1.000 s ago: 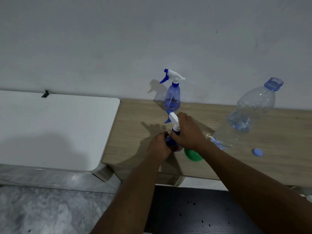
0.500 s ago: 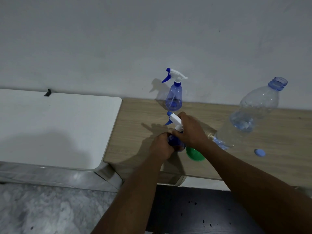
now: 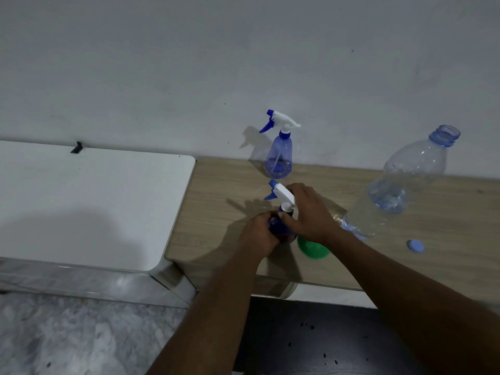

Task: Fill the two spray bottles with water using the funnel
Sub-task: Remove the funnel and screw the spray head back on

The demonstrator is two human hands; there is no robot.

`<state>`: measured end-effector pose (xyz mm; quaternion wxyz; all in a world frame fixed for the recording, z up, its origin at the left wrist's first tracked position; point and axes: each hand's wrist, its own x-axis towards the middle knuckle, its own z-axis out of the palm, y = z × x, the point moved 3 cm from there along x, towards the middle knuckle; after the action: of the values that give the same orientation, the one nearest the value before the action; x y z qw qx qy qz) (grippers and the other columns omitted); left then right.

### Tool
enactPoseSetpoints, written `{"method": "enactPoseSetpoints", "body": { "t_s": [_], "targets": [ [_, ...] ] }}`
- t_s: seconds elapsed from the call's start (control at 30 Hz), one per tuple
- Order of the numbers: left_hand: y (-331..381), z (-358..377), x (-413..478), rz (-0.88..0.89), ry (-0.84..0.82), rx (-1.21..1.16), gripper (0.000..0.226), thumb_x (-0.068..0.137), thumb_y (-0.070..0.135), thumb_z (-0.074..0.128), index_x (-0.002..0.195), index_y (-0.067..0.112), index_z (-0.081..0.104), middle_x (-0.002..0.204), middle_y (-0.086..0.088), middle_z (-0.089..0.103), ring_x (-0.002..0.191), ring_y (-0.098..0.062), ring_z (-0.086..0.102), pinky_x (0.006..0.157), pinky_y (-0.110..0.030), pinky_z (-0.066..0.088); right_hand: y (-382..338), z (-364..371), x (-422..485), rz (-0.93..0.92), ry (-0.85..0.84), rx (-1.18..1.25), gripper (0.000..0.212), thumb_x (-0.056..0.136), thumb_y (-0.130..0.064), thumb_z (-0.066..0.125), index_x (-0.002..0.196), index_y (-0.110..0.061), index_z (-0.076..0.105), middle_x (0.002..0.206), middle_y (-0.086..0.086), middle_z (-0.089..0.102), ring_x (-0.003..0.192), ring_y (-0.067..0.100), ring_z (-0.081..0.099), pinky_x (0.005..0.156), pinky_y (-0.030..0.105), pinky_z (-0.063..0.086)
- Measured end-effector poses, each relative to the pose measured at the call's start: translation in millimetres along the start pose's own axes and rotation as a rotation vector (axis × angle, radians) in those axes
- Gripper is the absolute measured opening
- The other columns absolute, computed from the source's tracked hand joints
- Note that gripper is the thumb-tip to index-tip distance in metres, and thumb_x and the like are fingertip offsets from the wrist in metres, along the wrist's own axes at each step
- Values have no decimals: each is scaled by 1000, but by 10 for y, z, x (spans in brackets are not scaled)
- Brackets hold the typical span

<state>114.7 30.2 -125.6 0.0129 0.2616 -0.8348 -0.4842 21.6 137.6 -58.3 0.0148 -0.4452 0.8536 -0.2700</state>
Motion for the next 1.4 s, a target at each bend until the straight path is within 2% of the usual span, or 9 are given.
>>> {"method": "enactPoseSetpoints", "body": {
  "t_s": [0.1,0.27,0.5,0.63,0.77,0.83,0.97,1.2,1.4],
  "targets": [
    [-12,6,3,-8,5,7,55,64,42,87,113,33,65,106,5,72,98,-18,66,90,-39,54,2,27,6,62,0,24,43,81,-38,74,113,-17,56,99,0,58,84,18,52,72,35,46],
    [-15,1,10,-22,-6,22,56,68,44,87,116,29,64,108,3,71,98,-18,65,88,-37,53,17,37,6,33,39,-106,55,77,-57,71,110,-15,58,97,-1,55,87,17,47,73,33,42],
    [-6,-10,-10,14,-2,24,54,64,46,87,111,34,64,105,6,72,96,-17,66,87,-36,54,-65,35,-4,108,16,93,43,83,-24,73,120,-13,55,105,3,59,87,18,53,72,29,38],
    [-4,-10,-17,-7,-4,17,53,64,42,86,111,32,64,106,5,72,98,-17,66,88,-39,55,-29,70,35,213,1,27,52,80,-41,78,118,-15,54,98,-3,57,84,18,57,70,32,46],
    [-4,6,-9,-37,-2,35,55,67,44,87,114,28,64,106,4,72,96,-17,66,86,-36,54,-8,45,16,99,37,-46,59,75,-62,69,108,-15,56,95,-3,51,82,16,48,68,30,41],
    [-8,6,-6,-18,-5,42,45,76,38,83,114,25,63,108,0,71,99,-19,65,88,-34,51,-25,23,-6,44,42,-35,53,76,-52,63,111,-14,56,97,-4,48,87,18,48,72,30,39],
    [5,-16,-19,17,7,50,41,73,34,82,109,27,64,104,1,72,95,-20,66,82,-33,50,-31,64,-19,95,58,86,40,80,-27,74,114,-13,57,98,0,58,85,19,54,71,32,43],
    [-10,-6,-17,16,8,19,41,74,33,84,109,25,64,106,-1,72,96,-20,66,79,-30,47,-35,68,13,88,70,34,40,77,-31,76,107,-11,59,95,-1,53,84,18,49,69,30,38],
    [11,-15,-20,10,0,11,54,70,35,86,119,32,63,111,4,71,98,-17,64,86,-34,52,-41,50,7,186,79,86,38,79,-29,79,108,-13,60,94,1,63,81,20,58,68,32,44]
  ]
}}
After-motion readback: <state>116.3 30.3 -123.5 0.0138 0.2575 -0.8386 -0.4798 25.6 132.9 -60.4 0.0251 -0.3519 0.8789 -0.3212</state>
